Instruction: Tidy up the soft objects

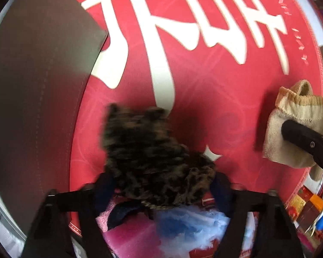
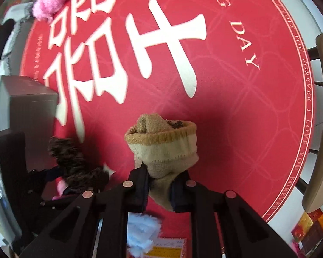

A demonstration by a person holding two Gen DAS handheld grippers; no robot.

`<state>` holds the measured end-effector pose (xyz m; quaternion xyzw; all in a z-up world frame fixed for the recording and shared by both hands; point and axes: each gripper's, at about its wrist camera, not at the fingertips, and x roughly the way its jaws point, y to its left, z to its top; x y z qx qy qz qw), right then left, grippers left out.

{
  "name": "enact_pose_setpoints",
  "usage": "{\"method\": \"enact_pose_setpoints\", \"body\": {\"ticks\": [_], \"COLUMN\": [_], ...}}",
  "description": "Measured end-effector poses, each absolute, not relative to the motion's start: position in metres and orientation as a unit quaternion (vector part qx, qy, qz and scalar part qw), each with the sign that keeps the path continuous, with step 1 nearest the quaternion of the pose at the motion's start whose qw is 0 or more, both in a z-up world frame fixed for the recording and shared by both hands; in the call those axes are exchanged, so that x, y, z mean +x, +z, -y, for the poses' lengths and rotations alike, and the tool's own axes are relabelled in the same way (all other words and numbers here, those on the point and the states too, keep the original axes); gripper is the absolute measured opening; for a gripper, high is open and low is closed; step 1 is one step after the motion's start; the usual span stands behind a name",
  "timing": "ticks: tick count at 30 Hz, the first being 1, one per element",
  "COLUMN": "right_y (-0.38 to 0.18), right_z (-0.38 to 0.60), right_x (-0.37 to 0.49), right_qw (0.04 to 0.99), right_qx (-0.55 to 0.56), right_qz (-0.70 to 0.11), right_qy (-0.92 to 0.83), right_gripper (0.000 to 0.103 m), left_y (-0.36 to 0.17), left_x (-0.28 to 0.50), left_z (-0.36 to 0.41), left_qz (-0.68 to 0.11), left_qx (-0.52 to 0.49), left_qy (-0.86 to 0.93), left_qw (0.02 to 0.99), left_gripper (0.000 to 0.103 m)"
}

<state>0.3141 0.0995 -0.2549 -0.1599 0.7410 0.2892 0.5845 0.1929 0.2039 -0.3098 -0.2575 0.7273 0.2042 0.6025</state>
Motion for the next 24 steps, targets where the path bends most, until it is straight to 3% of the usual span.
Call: {"method": "enact_pose_setpoints", "body": {"ticks": [13,24], "right_y": [-0.205,-0.155], "right_z": [-0.074,-0.061], "right_x": [0.285,0.242], "right_qw": [0.585,0.576], "right_qx": [-0.082,-0.091], "right_qz": [-0.741,-0.725], "right_qy": [0.318,0.365], "right_gripper": [0.017,0.017], "left_y": [-0.244,-0.163], "left_x": [0.188,0.162], "left_z": [-0.199,-0.212], "left_qz": [-0.672,-0.644], "left_qx": [-0.233,-0.235], "left_qy": [0.175,0.208], "left_qw": [0.681,0.698], "left_gripper": [0.054,0.054]}}
